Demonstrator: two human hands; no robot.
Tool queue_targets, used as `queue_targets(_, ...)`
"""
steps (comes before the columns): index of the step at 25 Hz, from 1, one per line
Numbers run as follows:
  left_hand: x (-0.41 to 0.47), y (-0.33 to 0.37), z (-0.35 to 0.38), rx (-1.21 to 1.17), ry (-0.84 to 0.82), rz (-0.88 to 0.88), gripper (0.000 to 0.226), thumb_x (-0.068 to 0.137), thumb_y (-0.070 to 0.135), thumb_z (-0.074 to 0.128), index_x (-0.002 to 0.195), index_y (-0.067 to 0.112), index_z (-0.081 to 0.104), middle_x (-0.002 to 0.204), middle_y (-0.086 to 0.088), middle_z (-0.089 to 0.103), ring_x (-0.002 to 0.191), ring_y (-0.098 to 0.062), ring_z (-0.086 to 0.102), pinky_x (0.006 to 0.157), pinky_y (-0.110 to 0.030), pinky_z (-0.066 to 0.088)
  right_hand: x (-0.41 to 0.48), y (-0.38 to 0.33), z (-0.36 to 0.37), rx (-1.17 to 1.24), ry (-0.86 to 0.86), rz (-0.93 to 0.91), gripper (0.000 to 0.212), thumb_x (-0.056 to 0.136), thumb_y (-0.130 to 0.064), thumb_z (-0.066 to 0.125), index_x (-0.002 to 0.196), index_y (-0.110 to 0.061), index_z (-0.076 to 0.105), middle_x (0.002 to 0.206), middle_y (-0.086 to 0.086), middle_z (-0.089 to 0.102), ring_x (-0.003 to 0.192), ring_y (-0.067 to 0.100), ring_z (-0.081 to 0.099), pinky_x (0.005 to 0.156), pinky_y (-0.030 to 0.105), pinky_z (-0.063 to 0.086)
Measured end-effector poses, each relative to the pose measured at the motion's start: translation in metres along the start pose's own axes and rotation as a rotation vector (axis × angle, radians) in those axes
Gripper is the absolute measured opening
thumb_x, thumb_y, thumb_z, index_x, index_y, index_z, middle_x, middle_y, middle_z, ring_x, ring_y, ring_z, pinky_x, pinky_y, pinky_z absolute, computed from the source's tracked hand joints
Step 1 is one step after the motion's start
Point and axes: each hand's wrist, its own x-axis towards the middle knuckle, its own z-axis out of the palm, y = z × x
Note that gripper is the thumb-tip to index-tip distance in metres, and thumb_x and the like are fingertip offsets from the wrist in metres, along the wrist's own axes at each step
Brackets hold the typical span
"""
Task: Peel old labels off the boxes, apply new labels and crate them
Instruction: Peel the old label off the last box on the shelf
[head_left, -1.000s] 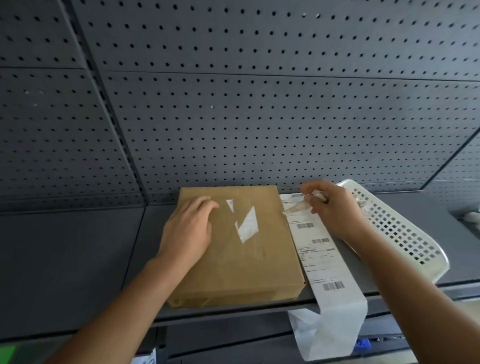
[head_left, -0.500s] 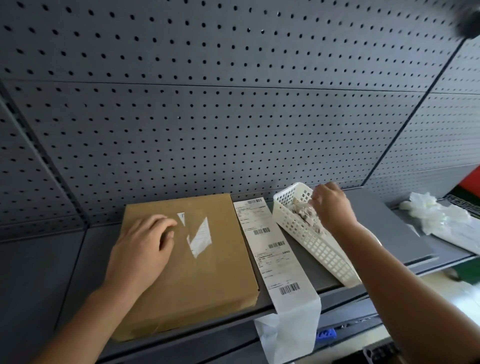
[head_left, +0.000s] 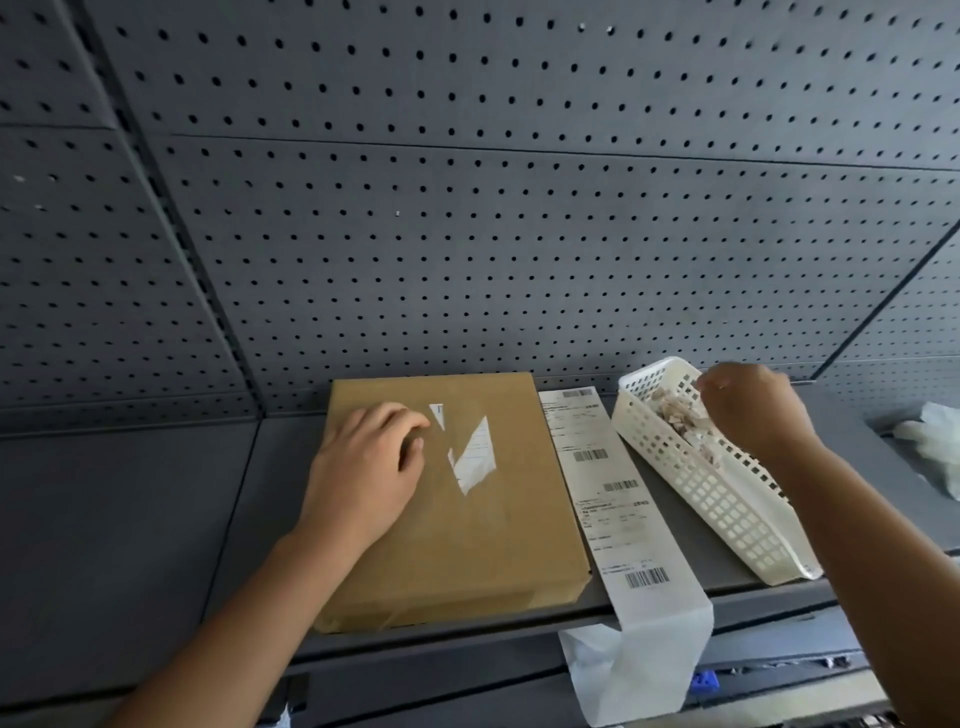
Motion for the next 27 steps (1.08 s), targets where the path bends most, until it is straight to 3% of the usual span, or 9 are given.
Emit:
queue_targets(3, 0.000, 0.000, -0.002, -0.030, -0.001, -0.009, 0.023, 0.098, 0.033, 0.052, 0.118, 0.029, 0.063, 0.121, 0.017, 0.060, 0.115, -0.011, 0.052, 0.092, -0.034, 0.048, -0.011, -0.044, -0.002, 0.161, 0.094, -0.121, 0.020, 0.092, -0.014, 0.054, 0.095, -0.023, 0.072, 0.097, -0.001, 0.071, 0.077, 0.020, 0.066, 0.064, 0.025, 0.050)
queue_targets(5, -0.001, 0.000, -0.003, -0.041, -0.006, -0.028, 0.024, 0.099, 0.035, 0.051, 0.120, 0.029, 0.061, 0.123, 0.018, 0.060, 0.117, -0.008, 0.052, 0.096, -0.032, 0.046, -0.027, -0.093, 0.009, 0.346, -0.061, -0.212, 0.016, 0.095, -0.017, 0.056, 0.098, -0.027, 0.068, 0.091, -0.009, 0.069, 0.077, 0.011, 0.066, 0.058, 0.015, 0.045)
queue_targets(8, -0.002, -0.001, -0.004, -0.066, -0.003, -0.042, 0.025, 0.100, 0.037, 0.049, 0.121, 0.030, 0.060, 0.122, 0.019, 0.059, 0.116, -0.004, 0.052, 0.098, -0.028, 0.046, -0.048, -0.165, 0.041, 0.406, -0.205, -0.448, 0.014, 0.095, -0.017, 0.057, 0.101, -0.025, 0.066, 0.090, -0.012, 0.066, 0.078, 0.002, 0.062, 0.060, 0.004, 0.041)
queue_targets(10, -0.002, -0.003, -0.004, -0.091, 0.006, -0.052, 0.023, 0.099, 0.036, 0.051, 0.119, 0.031, 0.062, 0.118, 0.019, 0.060, 0.112, -0.004, 0.053, 0.094, -0.028, 0.048, -0.051, -0.199, 0.059, 0.441, -0.232, -0.533, 0.014, 0.094, -0.012, 0.054, 0.100, -0.019, 0.065, 0.092, -0.008, 0.066, 0.080, 0.006, 0.060, 0.064, 0.005, 0.041)
queue_targets(14, -0.002, -0.005, -0.004, -0.136, 0.026, -0.048, 0.019, 0.098, 0.032, 0.054, 0.113, 0.029, 0.064, 0.111, 0.019, 0.062, 0.107, -0.004, 0.053, 0.087, -0.024, 0.045, -0.044, -0.220, 0.077, 0.496, -0.336, -0.546, 0.025, 0.093, -0.001, 0.042, 0.095, -0.020, 0.059, 0.092, -0.009, 0.068, 0.079, 0.012, 0.065, 0.065, 0.024, 0.053)
queue_targets(18, -0.002, -0.009, -0.001, -0.149, 0.033, -0.058, 0.017, 0.098, 0.029, 0.054, 0.112, 0.028, 0.064, 0.111, 0.018, 0.062, 0.108, -0.005, 0.052, 0.089, -0.025, 0.044, -0.043, -0.224, 0.090, 0.492, -0.291, -0.637, 0.026, 0.094, 0.001, 0.042, 0.092, -0.021, 0.057, 0.088, -0.012, 0.069, 0.078, 0.003, 0.066, 0.066, 0.019, 0.051)
queue_targets(24, -0.002, -0.011, 0.000, -0.136, 0.034, -0.051, 0.018, 0.098, 0.028, 0.054, 0.112, 0.026, 0.063, 0.110, 0.017, 0.061, 0.108, -0.006, 0.052, 0.093, -0.026, 0.044, -0.044, -0.223, 0.099, 0.457, -0.206, -0.735, 0.023, 0.090, 0.001, 0.046, 0.090, -0.019, 0.058, 0.071, -0.011, 0.065, 0.055, 0.006, 0.057, 0.055, 0.023, 0.047)
queue_targets(27, -0.002, -0.012, 0.001, -0.119, 0.039, -0.045, 0.017, 0.098, 0.028, 0.053, 0.112, 0.026, 0.063, 0.109, 0.016, 0.061, 0.107, -0.008, 0.052, 0.093, -0.028, 0.044, -0.047, -0.221, 0.104, 0.442, -0.149, -0.751, 0.020, 0.090, -0.001, 0.047, 0.089, -0.018, 0.059, 0.066, -0.012, 0.060, 0.055, 0.006, 0.054, 0.054, 0.022, 0.042)
